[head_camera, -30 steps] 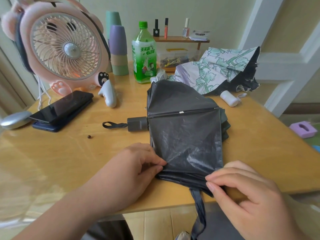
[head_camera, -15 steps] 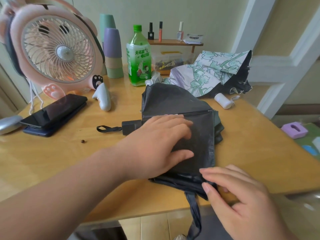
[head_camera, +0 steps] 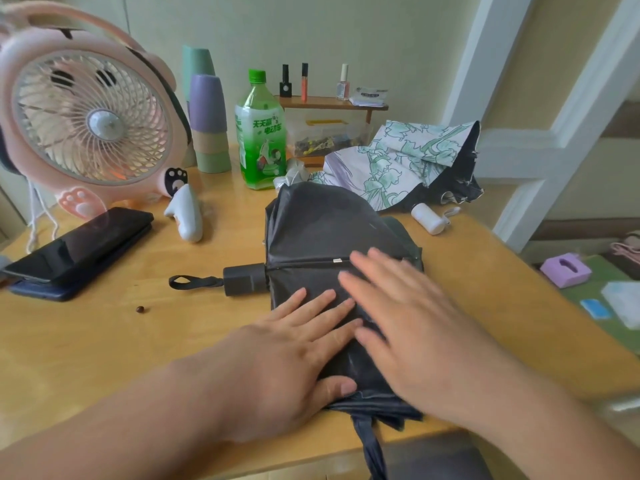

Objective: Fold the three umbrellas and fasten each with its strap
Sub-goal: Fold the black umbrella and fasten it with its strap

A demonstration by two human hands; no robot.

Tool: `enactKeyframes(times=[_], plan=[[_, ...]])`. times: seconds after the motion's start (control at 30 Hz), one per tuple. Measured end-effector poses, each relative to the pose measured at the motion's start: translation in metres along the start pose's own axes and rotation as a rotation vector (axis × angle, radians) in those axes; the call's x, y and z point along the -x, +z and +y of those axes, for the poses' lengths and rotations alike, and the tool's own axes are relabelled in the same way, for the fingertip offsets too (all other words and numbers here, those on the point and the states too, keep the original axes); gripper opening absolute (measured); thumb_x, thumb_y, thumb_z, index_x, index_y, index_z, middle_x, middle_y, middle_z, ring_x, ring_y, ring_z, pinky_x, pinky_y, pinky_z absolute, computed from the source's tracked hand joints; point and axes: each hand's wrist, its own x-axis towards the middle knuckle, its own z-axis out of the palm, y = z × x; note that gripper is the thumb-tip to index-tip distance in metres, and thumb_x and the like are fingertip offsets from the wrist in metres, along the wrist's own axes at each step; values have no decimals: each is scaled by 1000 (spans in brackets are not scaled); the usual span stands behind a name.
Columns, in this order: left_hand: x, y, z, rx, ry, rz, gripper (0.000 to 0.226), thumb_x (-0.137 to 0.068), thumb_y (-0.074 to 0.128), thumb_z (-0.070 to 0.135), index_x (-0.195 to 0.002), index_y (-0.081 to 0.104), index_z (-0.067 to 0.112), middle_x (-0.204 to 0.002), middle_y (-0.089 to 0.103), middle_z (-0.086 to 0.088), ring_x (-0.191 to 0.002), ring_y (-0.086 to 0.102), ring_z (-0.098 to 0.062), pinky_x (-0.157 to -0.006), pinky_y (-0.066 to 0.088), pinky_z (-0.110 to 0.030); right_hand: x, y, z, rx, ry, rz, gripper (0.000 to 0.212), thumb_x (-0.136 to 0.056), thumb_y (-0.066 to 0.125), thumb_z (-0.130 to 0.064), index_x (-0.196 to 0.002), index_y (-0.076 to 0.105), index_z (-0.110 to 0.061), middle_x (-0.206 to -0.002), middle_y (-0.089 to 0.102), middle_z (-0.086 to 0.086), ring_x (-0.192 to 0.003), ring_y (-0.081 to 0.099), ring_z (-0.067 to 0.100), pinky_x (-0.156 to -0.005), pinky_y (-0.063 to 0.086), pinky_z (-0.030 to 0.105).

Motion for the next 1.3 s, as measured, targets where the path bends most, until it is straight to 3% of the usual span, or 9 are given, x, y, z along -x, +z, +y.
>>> enactKeyframes(times=[0.1,0.2,0.37,0.5,0.63,0.77,1.0,1.13,1.3], plan=[[13,11,-4,82,28,52,65,-101,11,65,-159,-8,42,-164,-20,20,-147,-28,4,-126,-8,-34,10,19,1,50,-18,-177,60,-102,23,-42,-161,27,-29,-170,19,-10,-156,7,6,-126,22,40],[21,26,-8,-21,94,242,59,-107,13,56,-145,53,36,-156,44,13,-145,38,-8,-111,43,-35,21,-8,4,37,-6,-252,54,-103,29,-46,-157,31,-42,-165,12,-31,-151,4,-12,-123,19,19],[24,27,-15,335,222,466,41,-107,42,48,-106,78,27,-129,67,15,-122,58,-3,-102,47,-19,-8,-70,14,-89,260,-318,15,-96,57,-52,-108,66,-55,-108,60,-43,-104,54,-21,-82,41,3],[12,8,-17,457,116,464,17,-99,59,34,-115,66,32,-97,70,15,-90,61,0,-81,45,-11,-86,-49,43,-369,364,145,18,-91,73,-30,-107,73,-38,-95,69,-24,-91,65,-10,-68,39,3],[4,-14,-21,306,38,263,49,-97,64,25,-139,46,43,-108,68,17,-98,58,-2,-86,47,-19,-139,-31,59,-501,561,112,64,-83,79,-37,-142,57,-24,-133,65,-1,-118,62,20,-98,48,31],[8,-4,-22,52,75,445,37,-81,74,41,-116,64,37,-111,56,14,-102,54,-12,-84,51,-33,-152,-25,62,-780,656,120,77,-79,85,-28,-148,51,-19,-147,54,4,-120,55,22,-105,42,36],[17,13,-23,126,-296,582,103,-59,72,78,-144,29,39,-162,16,6,-147,19,-21,-120,22,-41,-115,-41,44,-1157,522,423,86,-78,81,4,-151,45,-24,-116,64,11,-102,67,15,-95,51,34],[18,17,-21,251,-362,653,125,-48,79,75,-150,17,38,-165,8,7,-151,14,-18,-123,14,-35,-53,-49,8,-1327,320,331,92,-80,73,6,-156,31,-26,-92,78,16,-76,74,21,-58,56,27],[19,23,-20,368,-354,726,123,-47,88,64,-146,24,31,-152,27,9,-144,29,-16,-122,29,-41,-3,-34,-12,-1399,260,286,86,-76,67,-1,-153,36,-23,-68,74,5,-65,71,8,-59,51,11]])
